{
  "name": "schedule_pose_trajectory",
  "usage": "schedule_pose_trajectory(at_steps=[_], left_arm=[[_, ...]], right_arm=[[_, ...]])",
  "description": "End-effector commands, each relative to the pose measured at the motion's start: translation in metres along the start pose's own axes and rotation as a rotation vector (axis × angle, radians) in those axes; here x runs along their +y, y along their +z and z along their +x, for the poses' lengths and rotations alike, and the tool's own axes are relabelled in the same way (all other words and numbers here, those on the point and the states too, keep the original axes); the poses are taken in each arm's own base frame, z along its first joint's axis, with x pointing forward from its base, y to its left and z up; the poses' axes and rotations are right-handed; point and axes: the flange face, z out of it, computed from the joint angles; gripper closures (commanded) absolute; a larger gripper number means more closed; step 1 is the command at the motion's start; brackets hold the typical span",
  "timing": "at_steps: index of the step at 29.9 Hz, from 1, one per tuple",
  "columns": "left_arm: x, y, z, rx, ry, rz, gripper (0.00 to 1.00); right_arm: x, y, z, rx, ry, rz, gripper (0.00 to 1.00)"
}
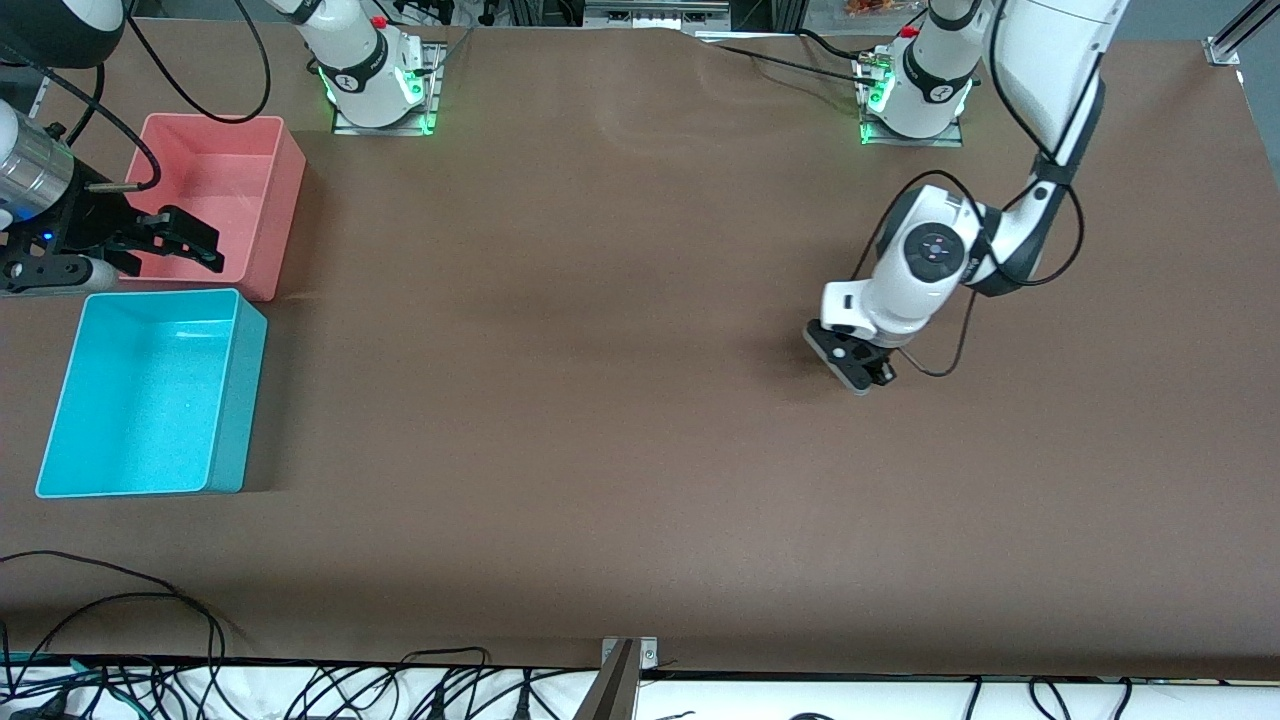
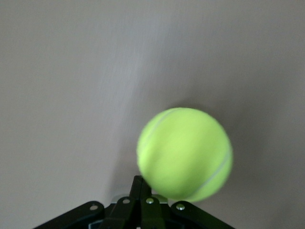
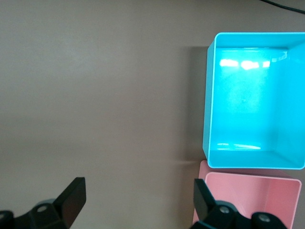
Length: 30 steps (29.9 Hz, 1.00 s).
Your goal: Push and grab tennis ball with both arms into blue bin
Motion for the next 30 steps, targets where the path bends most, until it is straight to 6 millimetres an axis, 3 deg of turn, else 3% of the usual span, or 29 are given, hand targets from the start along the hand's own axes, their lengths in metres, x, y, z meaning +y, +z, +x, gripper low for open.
schedule_pose_trajectory(at_steps=[1, 6, 10, 19, 25, 26, 30], left_arm=[[-0.016, -0.004, 0.000, -0.010, -0.021, -0.001, 1.00], [-0.032, -0.011, -0.010, -0.014, -0.007, 0.003, 1.00], [-0.042, -0.020, -0.018, -0.028, 0.008, 0.002, 1.00], [-0.068, -0.040, -0.044, -0.052, 0.032, 0.003, 1.00], [-0.074, -0.069, -0.055, -0.069, 0.015, 0.009, 1.00], [-0.077, -0.094, -0.065, -0.068, 0.029, 0.027, 1.00], [-0.085, -0.101, -0.075, -0.084, 0.042, 0.022, 1.00]], right_arm=[[-0.002, -0.005, 0.003, 0.006, -0.006, 0.007, 0.00], [-0.005, -0.002, 0.003, -0.008, -0.012, 0.008, 0.00], [-0.020, 0.005, -0.002, -0.056, -0.038, 0.005, 0.00], [-0.060, 0.054, -0.012, -0.282, -0.098, 0.006, 0.00], [-0.112, 0.089, -0.025, -0.373, -0.190, -0.013, 0.00], [-0.164, 0.121, -0.043, -0.423, -0.265, -0.004, 0.00], [-0.186, 0.138, -0.049, -0.422, -0.244, 0.003, 0.00]])
